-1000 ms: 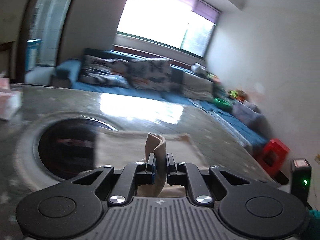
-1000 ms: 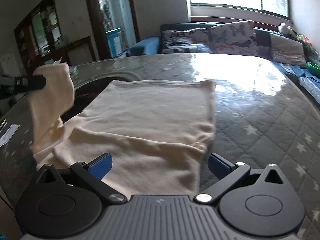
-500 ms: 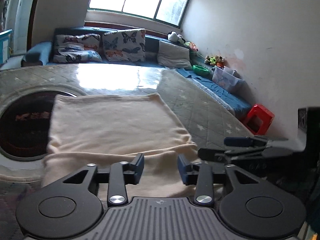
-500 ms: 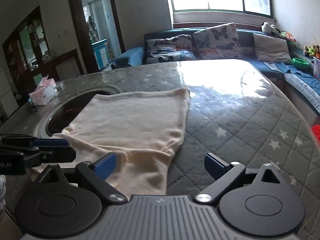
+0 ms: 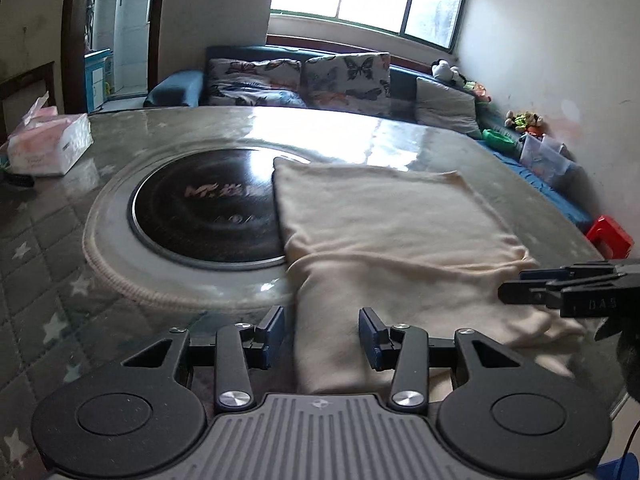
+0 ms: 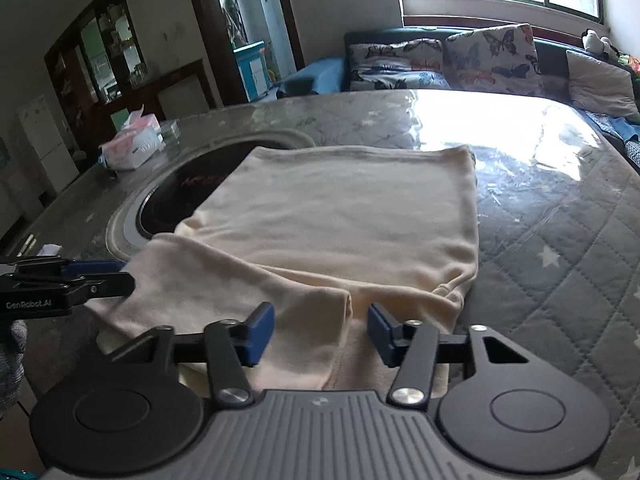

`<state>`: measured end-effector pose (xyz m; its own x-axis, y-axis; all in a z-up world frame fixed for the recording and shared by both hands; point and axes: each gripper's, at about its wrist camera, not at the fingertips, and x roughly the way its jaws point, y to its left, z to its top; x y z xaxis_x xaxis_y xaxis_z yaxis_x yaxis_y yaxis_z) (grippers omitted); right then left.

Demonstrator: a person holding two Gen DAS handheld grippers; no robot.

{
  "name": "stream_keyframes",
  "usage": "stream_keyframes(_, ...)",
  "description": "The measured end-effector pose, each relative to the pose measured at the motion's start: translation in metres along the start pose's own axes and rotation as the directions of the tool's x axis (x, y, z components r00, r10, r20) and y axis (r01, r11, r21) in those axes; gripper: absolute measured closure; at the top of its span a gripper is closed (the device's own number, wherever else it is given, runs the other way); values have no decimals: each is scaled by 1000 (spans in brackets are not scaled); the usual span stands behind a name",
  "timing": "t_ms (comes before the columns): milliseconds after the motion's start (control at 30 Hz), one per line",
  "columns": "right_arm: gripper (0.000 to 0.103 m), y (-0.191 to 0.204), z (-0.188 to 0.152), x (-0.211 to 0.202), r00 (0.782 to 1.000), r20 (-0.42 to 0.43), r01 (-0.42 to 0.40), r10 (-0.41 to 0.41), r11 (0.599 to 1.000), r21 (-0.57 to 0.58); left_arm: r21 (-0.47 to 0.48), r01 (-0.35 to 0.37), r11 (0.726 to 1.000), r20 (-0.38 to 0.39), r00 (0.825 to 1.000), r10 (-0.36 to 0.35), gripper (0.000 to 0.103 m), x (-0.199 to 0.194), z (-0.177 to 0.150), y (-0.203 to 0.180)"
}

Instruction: Fold clothes

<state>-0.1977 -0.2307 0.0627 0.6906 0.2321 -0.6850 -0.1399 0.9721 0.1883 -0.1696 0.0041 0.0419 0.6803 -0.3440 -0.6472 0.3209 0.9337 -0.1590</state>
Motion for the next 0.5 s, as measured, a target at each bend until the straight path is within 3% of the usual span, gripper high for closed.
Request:
stream_keyframes(100,66,0,-2,4,1000,-7,14,-14,1000,-5,-7,-3,1000,-11,1000,3,59,3,-3,4)
stream_keyframes(167,81,-1,-1,4,1000,-4,18,-18,1000,-8,-11,-5,1000,-13,1000,5,59,4,-3,5)
stream_keyframes(500,97,8,4,-7,997,49,64,-61,995,-70,0,-12,1000,13,1000,12,59,-1,7,5)
